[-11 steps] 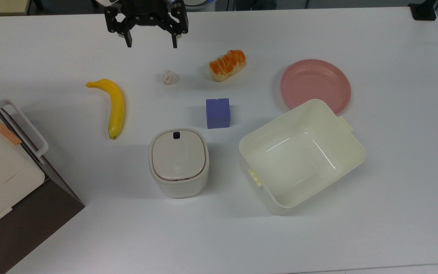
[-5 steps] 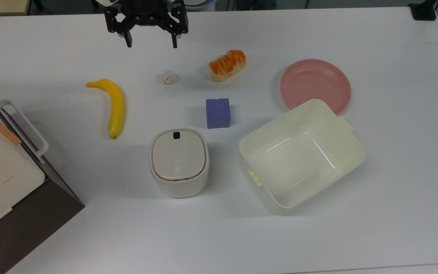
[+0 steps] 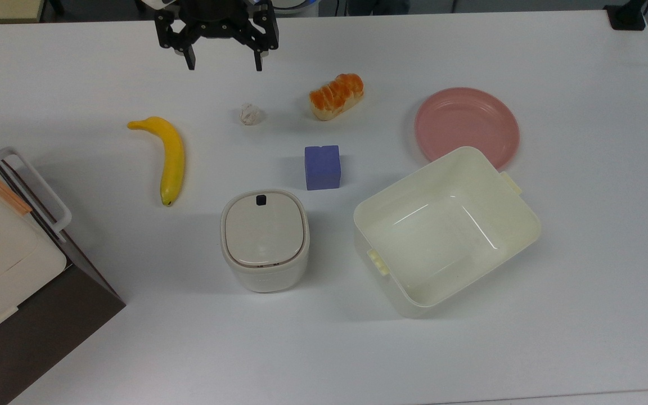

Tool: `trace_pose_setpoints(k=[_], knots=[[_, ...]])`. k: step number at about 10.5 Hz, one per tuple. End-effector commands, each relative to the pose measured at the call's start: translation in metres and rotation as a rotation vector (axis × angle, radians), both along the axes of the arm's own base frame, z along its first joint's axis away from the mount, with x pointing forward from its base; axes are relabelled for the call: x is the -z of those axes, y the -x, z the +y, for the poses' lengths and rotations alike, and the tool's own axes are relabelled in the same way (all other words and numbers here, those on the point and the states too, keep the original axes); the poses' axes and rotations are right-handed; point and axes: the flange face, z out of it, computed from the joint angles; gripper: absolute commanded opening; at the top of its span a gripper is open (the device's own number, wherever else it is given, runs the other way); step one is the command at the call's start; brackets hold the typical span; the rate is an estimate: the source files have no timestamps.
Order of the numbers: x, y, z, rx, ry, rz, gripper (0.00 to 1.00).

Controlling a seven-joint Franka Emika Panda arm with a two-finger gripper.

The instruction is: Open the trash can

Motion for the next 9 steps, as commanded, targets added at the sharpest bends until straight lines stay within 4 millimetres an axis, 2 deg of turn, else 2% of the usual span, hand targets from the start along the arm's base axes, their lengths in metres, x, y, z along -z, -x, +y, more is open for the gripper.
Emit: trace_pose_setpoints(k=[1, 2, 3, 4, 5, 6, 7, 9], knots=[[-0.001, 0.002, 0.005, -0.027, -0.008, -0.013, 1.0], [0.006, 0.0, 0.007, -0.03, -0.01, -0.001, 1.0], [0.008, -0.002, 0.007, -0.033, -0.009, -0.002, 0.94], [0.008, -0.007, 0.007, -0.067, -0.009, -0.034, 0.61], [0.008, -0.012, 0.008, -0.088, -0.008, -0.072, 0.32], [0.009, -0.018, 0.007, -0.088, -0.005, -0.105, 0.1], [0.015, -0.03, 0.007, -0.085, -0.001, -0.155, 0.0], [0.034, -0.051, 0.008, -0.079, 0.006, -0.221, 0.0]])
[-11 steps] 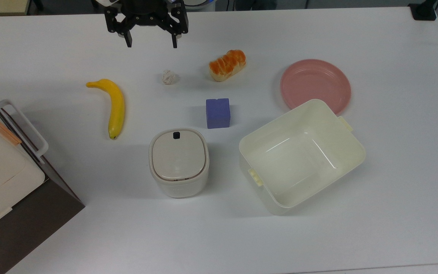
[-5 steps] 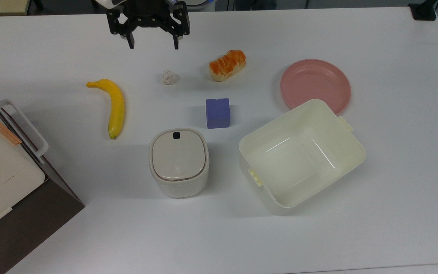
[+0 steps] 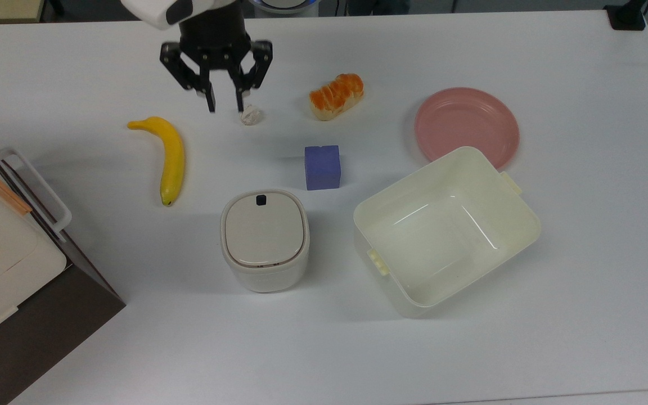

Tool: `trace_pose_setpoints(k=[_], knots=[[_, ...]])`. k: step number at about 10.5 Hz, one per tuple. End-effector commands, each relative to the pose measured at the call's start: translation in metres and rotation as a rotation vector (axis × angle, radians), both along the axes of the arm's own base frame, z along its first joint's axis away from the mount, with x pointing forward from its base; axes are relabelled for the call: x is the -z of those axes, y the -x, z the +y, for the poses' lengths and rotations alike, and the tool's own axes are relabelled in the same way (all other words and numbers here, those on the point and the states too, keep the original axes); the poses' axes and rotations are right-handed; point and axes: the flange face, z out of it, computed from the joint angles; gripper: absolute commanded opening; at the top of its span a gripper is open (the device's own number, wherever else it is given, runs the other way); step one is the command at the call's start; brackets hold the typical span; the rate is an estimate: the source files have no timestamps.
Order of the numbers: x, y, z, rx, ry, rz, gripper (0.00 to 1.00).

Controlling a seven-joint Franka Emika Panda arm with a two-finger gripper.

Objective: Open the trash can
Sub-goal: 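Move the gripper down onto the lid of the white trash can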

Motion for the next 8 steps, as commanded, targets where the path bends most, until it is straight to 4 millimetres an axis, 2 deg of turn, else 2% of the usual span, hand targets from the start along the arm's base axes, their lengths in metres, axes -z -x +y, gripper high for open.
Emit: trace_pose_setpoints(k=[1, 3, 4, 5, 7, 8], knots=[[0.033, -0.029, 0.012, -0.029, -0.01, -0.088, 0.0], [0.063, -0.051, 0.019, -0.019, -0.007, -0.146, 0.0], [0.077, -0.058, 0.029, -0.038, 0.002, -0.152, 0.0], [0.094, -0.063, 0.039, -0.052, 0.002, -0.145, 0.0], [0.131, -0.071, 0.045, -0.064, 0.011, -0.113, 0.0], [0.143, -0.074, 0.053, -0.072, 0.017, -0.108, 0.0]])
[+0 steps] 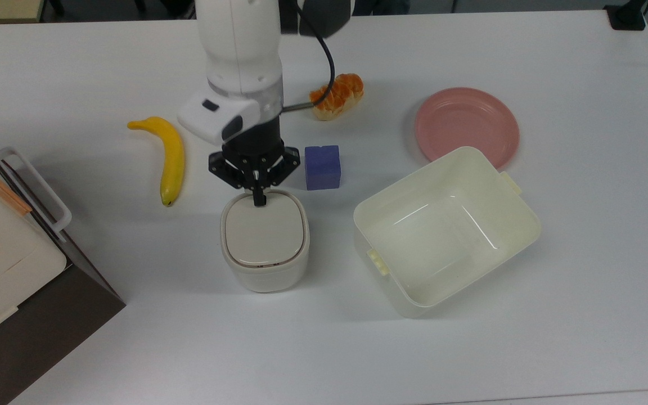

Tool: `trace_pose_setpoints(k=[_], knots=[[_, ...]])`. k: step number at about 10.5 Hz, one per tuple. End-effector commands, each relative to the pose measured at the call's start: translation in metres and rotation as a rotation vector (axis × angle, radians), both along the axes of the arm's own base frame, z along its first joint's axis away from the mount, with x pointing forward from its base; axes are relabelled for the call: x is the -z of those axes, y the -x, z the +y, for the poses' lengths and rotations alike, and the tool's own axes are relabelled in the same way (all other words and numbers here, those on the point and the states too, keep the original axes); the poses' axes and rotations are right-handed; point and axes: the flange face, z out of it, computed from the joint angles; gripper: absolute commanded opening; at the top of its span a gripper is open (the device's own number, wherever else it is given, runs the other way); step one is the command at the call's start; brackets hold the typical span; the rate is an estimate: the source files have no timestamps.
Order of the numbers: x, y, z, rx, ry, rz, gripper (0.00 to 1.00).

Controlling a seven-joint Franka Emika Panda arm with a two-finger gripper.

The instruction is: Open the trash can

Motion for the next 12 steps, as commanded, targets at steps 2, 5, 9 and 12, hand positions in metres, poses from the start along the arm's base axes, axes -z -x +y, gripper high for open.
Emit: trace_pose_setpoints(k=[2, 5, 9, 12], knots=[[0.015, -0.005, 0.008, -0.001, 0.019, -0.012, 0.0], [-0.078, 0.032, -0.03, 0.051, 0.008, -0.004, 0.0], [-0.134, 0.096, -0.048, 0.034, 0.006, 0.193, 1.0], [-0.145, 0.105, -0.045, 0.065, -0.043, 0.201, 1.0]])
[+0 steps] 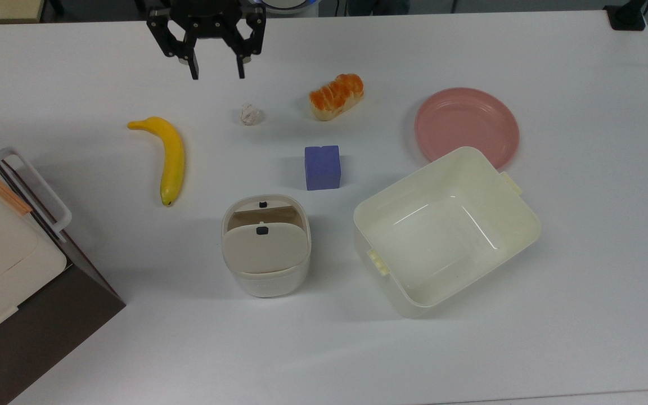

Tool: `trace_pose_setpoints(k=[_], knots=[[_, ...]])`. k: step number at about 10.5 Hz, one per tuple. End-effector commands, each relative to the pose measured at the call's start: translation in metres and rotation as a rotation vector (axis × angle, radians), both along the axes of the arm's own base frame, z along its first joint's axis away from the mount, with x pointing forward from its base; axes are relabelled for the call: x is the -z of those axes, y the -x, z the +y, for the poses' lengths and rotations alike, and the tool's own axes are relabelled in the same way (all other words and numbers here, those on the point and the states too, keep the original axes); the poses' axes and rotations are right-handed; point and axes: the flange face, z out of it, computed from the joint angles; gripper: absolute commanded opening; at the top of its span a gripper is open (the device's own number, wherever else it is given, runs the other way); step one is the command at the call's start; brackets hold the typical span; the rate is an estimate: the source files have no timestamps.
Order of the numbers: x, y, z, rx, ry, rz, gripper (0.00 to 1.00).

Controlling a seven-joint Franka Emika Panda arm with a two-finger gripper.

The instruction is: Open the trash can

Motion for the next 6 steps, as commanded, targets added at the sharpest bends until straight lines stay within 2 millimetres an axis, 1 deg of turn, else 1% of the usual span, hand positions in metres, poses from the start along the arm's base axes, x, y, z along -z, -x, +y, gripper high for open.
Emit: trace_pose_setpoints(k=[1, 6], knots=[[-0.0045, 0.0121, 0.0007, 0.049, -0.056, 0.002, 1.0], [-0.0032, 0.0137, 0.0066, 0.049, -0.061, 0.026, 1.0]])
